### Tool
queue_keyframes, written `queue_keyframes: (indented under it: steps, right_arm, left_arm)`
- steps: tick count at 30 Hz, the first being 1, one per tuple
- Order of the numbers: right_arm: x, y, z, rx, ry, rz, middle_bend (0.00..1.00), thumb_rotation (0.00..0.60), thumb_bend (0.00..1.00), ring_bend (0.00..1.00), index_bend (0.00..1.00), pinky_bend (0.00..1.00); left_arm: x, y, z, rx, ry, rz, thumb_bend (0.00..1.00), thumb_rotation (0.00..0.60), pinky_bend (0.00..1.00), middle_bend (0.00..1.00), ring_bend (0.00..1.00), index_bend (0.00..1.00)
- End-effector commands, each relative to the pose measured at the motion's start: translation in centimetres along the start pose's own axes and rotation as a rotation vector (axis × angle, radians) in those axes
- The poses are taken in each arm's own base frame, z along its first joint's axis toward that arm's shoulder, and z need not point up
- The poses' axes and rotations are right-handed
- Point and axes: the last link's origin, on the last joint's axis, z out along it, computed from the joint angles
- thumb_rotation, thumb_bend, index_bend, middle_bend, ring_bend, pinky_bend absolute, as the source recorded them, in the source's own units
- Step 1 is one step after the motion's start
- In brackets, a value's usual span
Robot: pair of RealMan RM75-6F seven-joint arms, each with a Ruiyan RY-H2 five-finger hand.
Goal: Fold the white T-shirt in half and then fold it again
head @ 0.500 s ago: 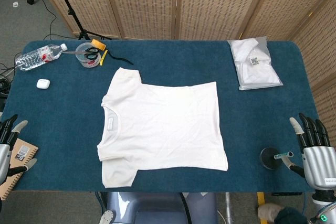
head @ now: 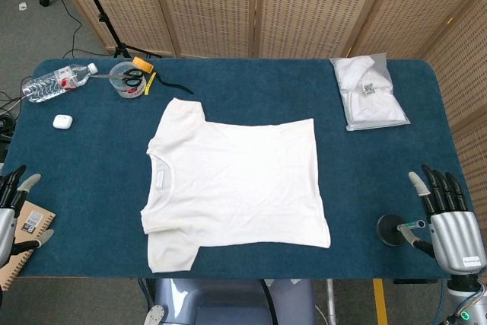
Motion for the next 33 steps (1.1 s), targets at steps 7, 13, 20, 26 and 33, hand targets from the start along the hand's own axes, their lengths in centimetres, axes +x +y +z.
queue_keyframes:
  steps: [7, 13, 20, 26, 33]
  right_arm:
    - [-5.2, -3.0, 0.3, 0.262, -0.188, -0.024, 0.00, 0.600, 0.00, 0.00, 0.14, 0.00]
    - [-8.2, -3.6, 0.4, 0.308, -0.257, -0.058, 0.00, 0.600, 0.00, 0.00, 0.29, 0.00]
    - [-10.7, -4.7, 0.4, 0.375, -0.292, -0.093, 0.00, 0.600, 0.02, 0.00, 0.40, 0.00]
    - [-12.2, -5.4, 0.5, 0.384, -0.335, -0.074, 0.00, 0.600, 0.08, 0.00, 0.40, 0.00]
    - [-14.0, -6.3, 0.5, 0.379, -0.400, -0.065, 0.00, 0.600, 0.14, 0.00, 0.40, 0.00]
  left_arm:
    - [-0.4, -0.1, 0.9, 0.031, 0.000, 0.015, 0.00, 0.600, 0.00, 0.00, 0.00, 0.00]
    - [-0.5, -0.3, 1.1, 0.047, -0.004, 0.017, 0.00, 0.600, 0.00, 0.00, 0.00, 0.00]
    - [-0.7, -0.2, 1.3, 0.050, -0.012, 0.020, 0.00, 0.600, 0.00, 0.00, 0.00, 0.00]
    - [-1.0, -0.2, 1.3, 0.056, -0.014, 0.029, 0.00, 0.600, 0.00, 0.00, 0.00, 0.00]
    - [-1.3, -0.1, 1.5, 0.061, -0.017, 0.040, 0.00, 0.600, 0.00, 0.00, 0.00, 0.00]
